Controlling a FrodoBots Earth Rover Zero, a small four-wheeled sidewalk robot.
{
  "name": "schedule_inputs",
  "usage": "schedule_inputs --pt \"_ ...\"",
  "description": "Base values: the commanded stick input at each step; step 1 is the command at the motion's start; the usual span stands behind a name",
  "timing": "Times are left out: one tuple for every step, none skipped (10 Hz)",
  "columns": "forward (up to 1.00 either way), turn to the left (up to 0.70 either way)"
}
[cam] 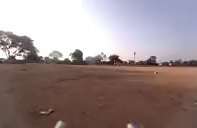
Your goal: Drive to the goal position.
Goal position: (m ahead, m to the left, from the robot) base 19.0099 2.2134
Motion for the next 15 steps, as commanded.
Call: schedule_inputs --pt "1.00 0.00" --pt "1.00 0.00" --pt "1.00 0.00" --pt "1.00 0.00" --pt "1.00 0.00" --pt "1.00 0.00" --pt "1.00 0.00" --pt "1.00 0.00" --pt "1.00 0.00" --pt "1.00 0.00" --pt "1.00 0.00" --pt "1.00 0.00" --pt "1.00 0.00" --pt "1.00 0.00" --pt "1.00 0.00"
